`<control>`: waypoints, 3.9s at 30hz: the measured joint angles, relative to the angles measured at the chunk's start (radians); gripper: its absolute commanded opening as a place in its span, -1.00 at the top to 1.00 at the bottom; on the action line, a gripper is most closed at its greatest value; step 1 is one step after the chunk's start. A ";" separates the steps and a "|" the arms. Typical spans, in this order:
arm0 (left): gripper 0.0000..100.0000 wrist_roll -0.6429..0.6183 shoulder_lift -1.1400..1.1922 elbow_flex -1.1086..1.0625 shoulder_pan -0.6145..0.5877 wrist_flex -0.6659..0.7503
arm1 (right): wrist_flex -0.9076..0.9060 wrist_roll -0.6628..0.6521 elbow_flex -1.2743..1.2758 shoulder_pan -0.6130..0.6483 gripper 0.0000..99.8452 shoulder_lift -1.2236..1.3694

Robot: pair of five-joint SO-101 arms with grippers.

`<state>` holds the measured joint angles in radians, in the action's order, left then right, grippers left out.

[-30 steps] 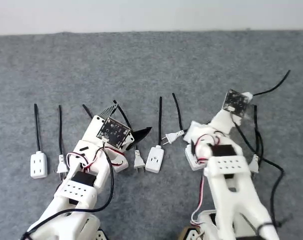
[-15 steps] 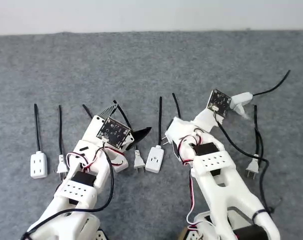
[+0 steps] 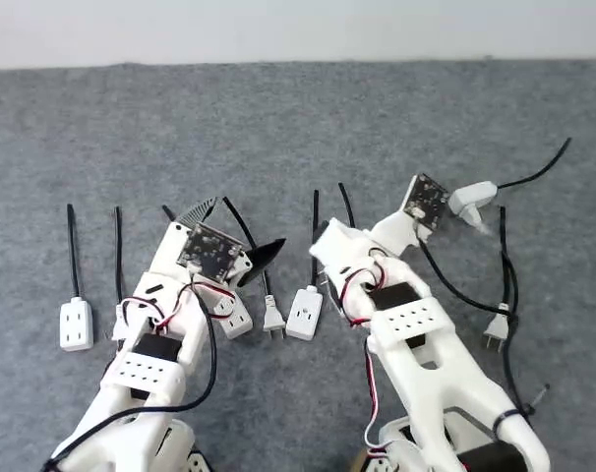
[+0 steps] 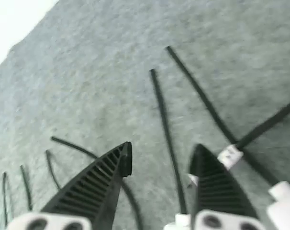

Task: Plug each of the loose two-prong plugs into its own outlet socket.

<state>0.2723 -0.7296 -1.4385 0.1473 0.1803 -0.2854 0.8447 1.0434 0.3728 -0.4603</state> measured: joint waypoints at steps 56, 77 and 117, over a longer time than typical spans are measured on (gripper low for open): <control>0.18 -0.040 0.000 0.025 -0.029 0.000 | 0.032 0.141 -0.146 -0.055 0.83 0.465; 0.18 -0.040 0.000 0.025 -0.029 0.000 | 0.032 0.133 -0.166 -0.051 0.99 0.476; 0.18 -0.023 -0.100 0.025 0.112 -0.138 | -0.371 -0.798 -0.164 -0.068 0.98 -0.316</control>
<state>0.2493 -0.8293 -1.4139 0.2593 0.0422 -0.6567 0.0468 0.8792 0.3053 -0.7764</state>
